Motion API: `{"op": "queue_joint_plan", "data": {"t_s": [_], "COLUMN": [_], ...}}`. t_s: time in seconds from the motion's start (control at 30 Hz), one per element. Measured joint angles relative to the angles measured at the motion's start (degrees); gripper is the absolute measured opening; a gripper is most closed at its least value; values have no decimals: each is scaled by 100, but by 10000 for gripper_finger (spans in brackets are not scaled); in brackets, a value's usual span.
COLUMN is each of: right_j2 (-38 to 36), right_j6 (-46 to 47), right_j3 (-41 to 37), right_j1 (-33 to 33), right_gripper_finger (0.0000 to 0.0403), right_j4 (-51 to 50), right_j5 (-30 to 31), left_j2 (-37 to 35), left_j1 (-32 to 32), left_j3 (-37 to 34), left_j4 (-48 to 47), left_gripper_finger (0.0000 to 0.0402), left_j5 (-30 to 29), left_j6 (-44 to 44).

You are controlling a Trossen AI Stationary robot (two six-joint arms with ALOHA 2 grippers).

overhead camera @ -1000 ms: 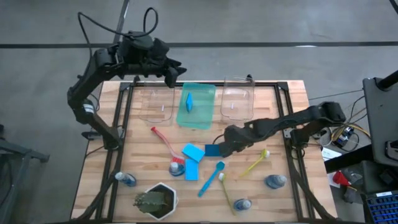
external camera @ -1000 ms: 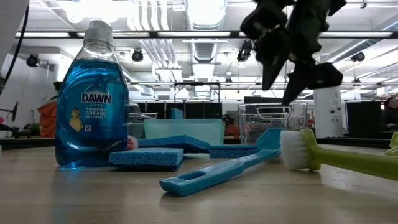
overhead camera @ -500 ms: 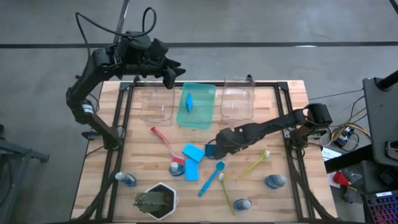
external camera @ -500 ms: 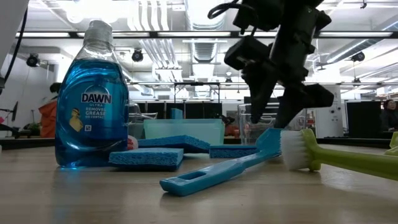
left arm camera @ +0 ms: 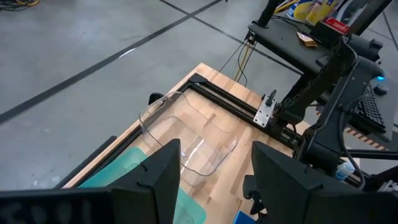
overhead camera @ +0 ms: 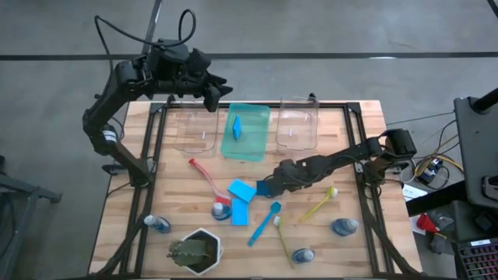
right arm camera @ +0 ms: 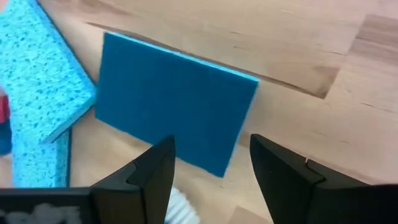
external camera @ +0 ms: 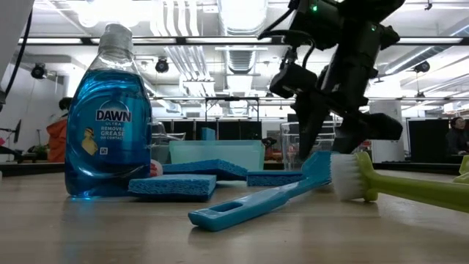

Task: Pick & Place Kitchen Sink Supplies
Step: Put the sponge into the green bin

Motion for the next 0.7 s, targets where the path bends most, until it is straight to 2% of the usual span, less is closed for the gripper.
{"op": "queue_joint_plan", "data": {"t_s": [0.53,0.7], "right_j2": [214,216], "right_j6": [79,50], "right_j3": [-112,-137], "right_j1": [-63,-63], "right_gripper_finger": [202,179], "right_j4": [310,309], "right_j5": [122,100], "left_j2": [0,0], "left_j1": [0,0], "left_j3": [0,0], "left_j4": [1,4], "left_gripper_finger": [188,188], "left_j5": [14,11], "left_j6": [-4,-3]}}
